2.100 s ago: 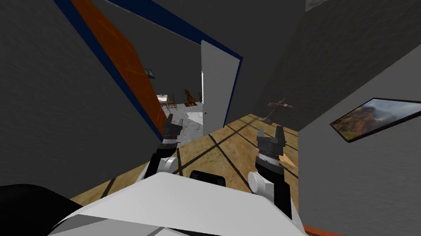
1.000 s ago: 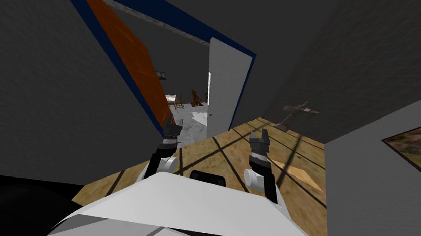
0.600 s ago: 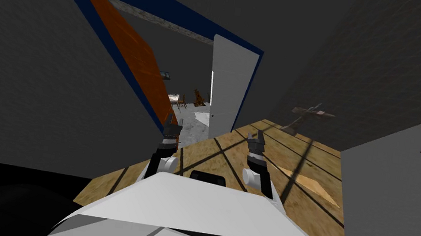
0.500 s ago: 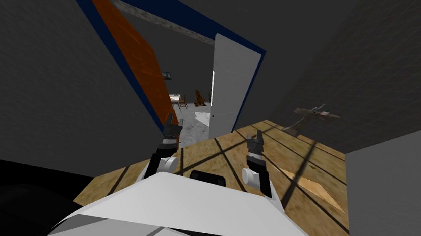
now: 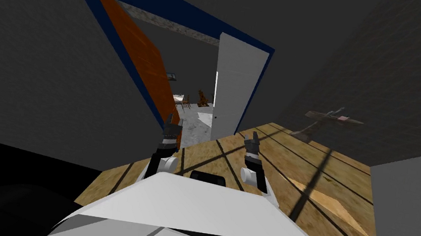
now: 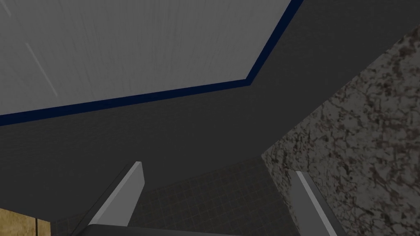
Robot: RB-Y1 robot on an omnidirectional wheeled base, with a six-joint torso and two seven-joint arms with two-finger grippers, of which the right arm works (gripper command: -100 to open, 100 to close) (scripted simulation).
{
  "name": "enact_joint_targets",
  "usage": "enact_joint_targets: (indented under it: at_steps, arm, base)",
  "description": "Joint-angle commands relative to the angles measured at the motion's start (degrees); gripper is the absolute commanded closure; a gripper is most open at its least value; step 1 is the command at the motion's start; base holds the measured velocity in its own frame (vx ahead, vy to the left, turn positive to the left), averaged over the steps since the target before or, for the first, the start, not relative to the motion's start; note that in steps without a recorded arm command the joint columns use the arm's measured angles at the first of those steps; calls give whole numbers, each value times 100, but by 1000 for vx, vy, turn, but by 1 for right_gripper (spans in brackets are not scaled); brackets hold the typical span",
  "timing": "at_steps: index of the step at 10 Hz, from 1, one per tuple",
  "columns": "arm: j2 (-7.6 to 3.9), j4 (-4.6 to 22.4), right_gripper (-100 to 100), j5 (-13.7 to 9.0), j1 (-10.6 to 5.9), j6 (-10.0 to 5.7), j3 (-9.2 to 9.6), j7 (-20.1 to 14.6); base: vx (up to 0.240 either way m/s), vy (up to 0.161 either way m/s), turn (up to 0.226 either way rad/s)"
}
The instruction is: Push the door open
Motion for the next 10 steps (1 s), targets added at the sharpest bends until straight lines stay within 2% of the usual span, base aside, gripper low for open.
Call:
enact_joint_targets:
  at_steps: [1,10]
  arm:
    - [-40,267,-100,-15,-105,-42,-5,-17]
    - [-174,1837,-100,-69,-705,-348,14,-78]
  base:
    - [103,-15,146]
    - [93,-29,157]
